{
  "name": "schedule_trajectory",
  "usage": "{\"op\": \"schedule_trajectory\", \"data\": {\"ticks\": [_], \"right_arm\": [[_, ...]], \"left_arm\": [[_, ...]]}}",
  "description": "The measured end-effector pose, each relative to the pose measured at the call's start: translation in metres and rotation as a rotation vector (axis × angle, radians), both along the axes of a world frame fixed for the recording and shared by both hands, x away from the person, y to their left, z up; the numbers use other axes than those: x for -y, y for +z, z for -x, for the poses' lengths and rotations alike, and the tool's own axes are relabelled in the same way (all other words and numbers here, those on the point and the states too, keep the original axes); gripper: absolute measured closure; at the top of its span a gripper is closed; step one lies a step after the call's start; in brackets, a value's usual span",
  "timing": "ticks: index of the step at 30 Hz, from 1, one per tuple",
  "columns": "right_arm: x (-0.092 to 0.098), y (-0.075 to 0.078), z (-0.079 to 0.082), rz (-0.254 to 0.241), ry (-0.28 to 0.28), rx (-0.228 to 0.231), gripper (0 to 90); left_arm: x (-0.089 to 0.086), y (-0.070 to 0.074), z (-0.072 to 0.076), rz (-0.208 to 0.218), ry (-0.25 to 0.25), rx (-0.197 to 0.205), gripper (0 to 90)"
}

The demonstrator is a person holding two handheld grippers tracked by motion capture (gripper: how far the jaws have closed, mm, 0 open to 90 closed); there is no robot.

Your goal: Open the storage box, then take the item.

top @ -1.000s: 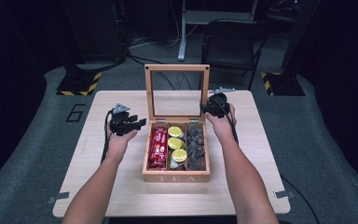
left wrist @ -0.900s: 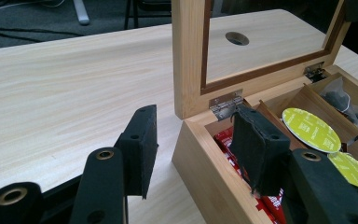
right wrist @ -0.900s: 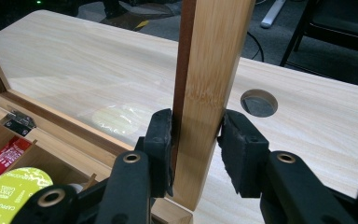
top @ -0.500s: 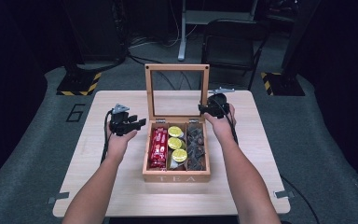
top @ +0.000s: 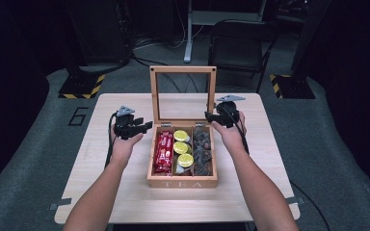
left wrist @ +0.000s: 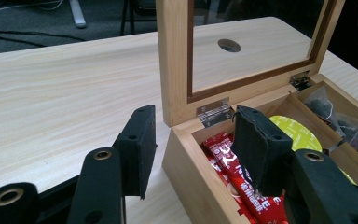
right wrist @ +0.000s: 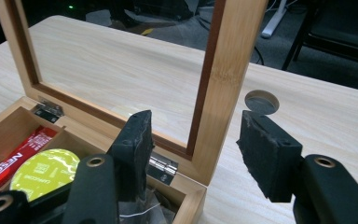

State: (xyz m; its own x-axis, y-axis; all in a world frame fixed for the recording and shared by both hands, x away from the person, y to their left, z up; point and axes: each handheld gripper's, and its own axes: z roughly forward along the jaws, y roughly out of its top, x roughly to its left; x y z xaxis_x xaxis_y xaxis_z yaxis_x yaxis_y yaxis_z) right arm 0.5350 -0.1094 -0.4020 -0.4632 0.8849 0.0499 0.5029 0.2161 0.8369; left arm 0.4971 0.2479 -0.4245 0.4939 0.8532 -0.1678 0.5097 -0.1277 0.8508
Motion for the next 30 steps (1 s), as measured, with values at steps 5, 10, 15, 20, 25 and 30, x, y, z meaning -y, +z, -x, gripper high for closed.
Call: {"op": "schedule_trajectory", "data": {"ticks": [5, 10, 15, 20, 25, 30], "right_arm": [[-0.003, 0.004, 0.009, -0.004, 0.036, 0.012, 42.4], [-0.007, 0.005, 0.019, 0.020, 0.084, 0.030, 40.7], [-0.007, 0.002, 0.026, 0.009, 0.087, 0.035, 40.7], [-0.004, 0.003, 0.032, -0.018, 0.100, 0.035, 39.7], [-0.006, 0.004, 0.040, -0.005, 0.133, 0.035, 38.0], [-0.012, 0.002, 0.047, 0.002, 0.174, 0.031, 38.0]], "left_arm": [[0.001, 0.002, 0.001, 0.003, 0.001, -0.004, 48.0], [-0.001, 0.005, 0.001, -0.005, 0.004, -0.001, 47.2], [-0.001, 0.006, 0.004, -0.005, -0.003, -0.004, 47.2], [-0.001, 0.008, 0.005, 0.000, -0.003, 0.008, 47.2], [-0.001, 0.010, 0.006, -0.004, -0.007, 0.008, 47.2], [0.000, 0.012, 0.006, -0.001, -0.014, 0.010, 47.2]]}}
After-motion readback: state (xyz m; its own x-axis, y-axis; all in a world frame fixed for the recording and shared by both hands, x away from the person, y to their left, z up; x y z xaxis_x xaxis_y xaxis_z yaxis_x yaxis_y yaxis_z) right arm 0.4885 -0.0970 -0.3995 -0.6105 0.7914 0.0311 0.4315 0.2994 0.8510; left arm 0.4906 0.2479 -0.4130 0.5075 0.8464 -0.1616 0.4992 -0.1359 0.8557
